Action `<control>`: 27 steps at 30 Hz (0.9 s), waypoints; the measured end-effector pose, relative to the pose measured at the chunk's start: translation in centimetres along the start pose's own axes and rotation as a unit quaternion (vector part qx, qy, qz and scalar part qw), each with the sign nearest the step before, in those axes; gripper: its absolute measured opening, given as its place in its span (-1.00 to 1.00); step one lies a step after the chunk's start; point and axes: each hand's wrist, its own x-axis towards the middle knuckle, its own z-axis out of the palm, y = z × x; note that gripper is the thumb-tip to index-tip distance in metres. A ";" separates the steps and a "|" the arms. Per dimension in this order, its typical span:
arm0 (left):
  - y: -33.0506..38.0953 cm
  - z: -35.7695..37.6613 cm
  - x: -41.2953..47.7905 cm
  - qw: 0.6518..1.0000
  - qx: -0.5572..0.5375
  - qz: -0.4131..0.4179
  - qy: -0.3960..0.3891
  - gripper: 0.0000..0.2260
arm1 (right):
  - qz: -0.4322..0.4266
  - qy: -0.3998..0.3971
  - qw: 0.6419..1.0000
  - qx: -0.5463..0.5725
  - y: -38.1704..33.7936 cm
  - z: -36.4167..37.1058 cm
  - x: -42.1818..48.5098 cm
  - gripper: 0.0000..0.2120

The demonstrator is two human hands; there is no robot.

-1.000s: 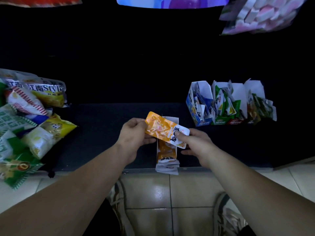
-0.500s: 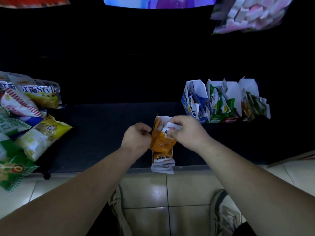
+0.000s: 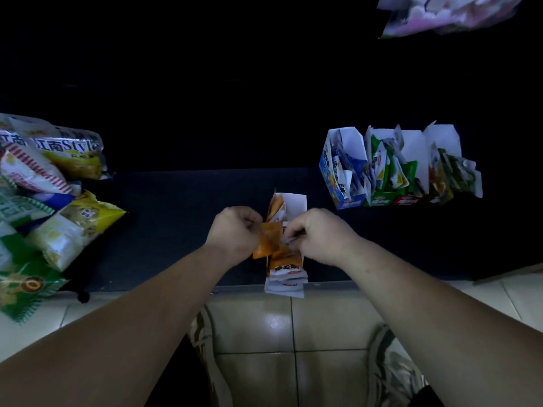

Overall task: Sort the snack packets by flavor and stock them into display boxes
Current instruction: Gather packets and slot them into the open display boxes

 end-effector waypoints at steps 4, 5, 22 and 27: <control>0.4 -2.0 -0.7 1.000 -0.019 0.002 0.006 -0.79 | 0.062 0.016 0.981 0.182 -0.5 0.9 -0.9 -0.71; 0.3 -2.3 -1.0 0.999 -0.033 -0.003 0.017 -0.78 | 0.076 0.023 0.971 0.227 -0.7 0.8 -1.1 -0.69; 1.5 0.2 -1.0 0.994 -0.107 0.002 0.000 -0.73 | 0.154 0.217 0.866 0.423 -0.5 -2.3 -0.9 -0.83; 1.2 0.8 -1.0 0.999 -0.044 -0.020 0.003 -0.73 | 0.016 0.220 0.938 0.267 -0.8 -3.5 -0.8 -0.72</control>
